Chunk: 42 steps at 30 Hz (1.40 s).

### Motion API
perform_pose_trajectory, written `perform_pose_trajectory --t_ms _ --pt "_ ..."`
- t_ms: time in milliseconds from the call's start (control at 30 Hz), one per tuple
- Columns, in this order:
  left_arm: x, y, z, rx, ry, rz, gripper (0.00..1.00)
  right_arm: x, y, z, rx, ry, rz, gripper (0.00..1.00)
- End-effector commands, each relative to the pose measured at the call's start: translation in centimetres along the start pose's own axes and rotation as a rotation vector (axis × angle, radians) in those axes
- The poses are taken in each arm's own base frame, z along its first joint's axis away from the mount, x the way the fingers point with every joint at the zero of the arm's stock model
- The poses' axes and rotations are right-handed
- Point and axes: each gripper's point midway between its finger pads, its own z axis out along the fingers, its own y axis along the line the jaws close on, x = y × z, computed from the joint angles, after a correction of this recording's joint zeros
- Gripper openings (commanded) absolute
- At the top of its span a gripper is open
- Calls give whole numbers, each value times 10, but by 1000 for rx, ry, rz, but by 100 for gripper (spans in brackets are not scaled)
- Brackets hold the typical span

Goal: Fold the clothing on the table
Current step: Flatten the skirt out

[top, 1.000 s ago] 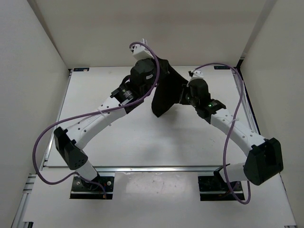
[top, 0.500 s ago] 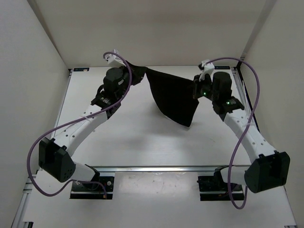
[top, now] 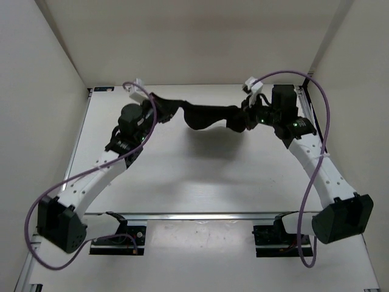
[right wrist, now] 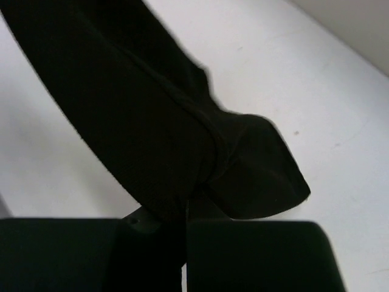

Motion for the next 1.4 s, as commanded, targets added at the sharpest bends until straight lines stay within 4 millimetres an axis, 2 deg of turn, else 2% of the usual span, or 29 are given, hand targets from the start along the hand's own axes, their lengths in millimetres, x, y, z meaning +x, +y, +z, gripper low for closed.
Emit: perform_pose_trajectory --t_ms 0,33,67,100,133,167,200,233,300,367,400,433,500,533,600,667,700,733,767,800,833,867,1000,1067,1133,1200,1367 --pt "23 1 -50 -18 44 -63 0 36 67 -35 -177 105 -128 0" --pt "44 9 -70 -42 95 -78 0 46 85 -37 -214 134 -163 0" --pt "59 16 -90 -53 125 -115 0 69 101 -46 -226 195 -212 15" --pt "70 26 -102 -89 159 -146 3 94 106 -56 -207 268 -238 28" --pt "83 40 -123 -124 188 -163 22 101 124 -60 -242 284 -283 56" --pt "88 49 -131 -145 195 -188 39 115 122 -69 -191 323 -283 68" --pt "85 46 -143 -141 186 -205 51 114 119 -76 -123 314 -259 72" --pt "77 47 -152 -139 162 -192 99 109 112 -79 -82 286 -234 78" --pt "52 45 -155 -148 99 -168 99 91 96 -87 -20 212 -178 84" --pt "45 47 -155 -141 105 -160 98 84 73 -92 34 201 -87 84" --pt "39 57 -152 -167 91 -160 99 81 70 -91 8 206 -33 84" --pt "41 56 -152 -149 110 -159 98 82 72 -89 -35 218 -1 84" --pt "41 67 -150 -166 106 -165 99 99 68 -84 -47 288 110 84" --pt "40 67 -149 -169 99 -147 99 113 69 -79 -67 345 166 84" --pt "52 80 -144 -203 132 -124 98 133 62 -74 -73 409 308 85" --pt "69 90 -134 -230 190 -81 99 142 54 -63 -119 425 522 91" --pt "84 99 -129 -267 247 -71 99 143 41 -64 -97 411 599 94" --pt "94 100 -126 -266 294 -19 98 145 42 -59 -147 398 723 99" --pt "103 108 -120 -302 352 20 99 145 39 -57 -172 352 812 99" --pt "115 117 -115 -346 428 34 98 148 22 -62 -128 310 845 99" --pt "112 118 -109 -343 457 84 99 157 19 -60 -92 321 900 99" --pt "130 134 -110 -382 554 115 98 162 18 -60 -81 331 892 99" --pt "153 166 -101 -444 692 187 98 181 28 -54 -68 381 875 99" --pt "159 175 -97 -450 712 205 99 197 31 -53 -55 409 941 99" --pt "170 186 -93 -458 741 208 99 207 24 -51 -23 407 963 99" --pt "181 189 -90 -446 765 214 99 216 21 -52 4 424 985 99" --pt "210 202 -91 -439 821 251 99 222 14 -49 40 428 965 99"
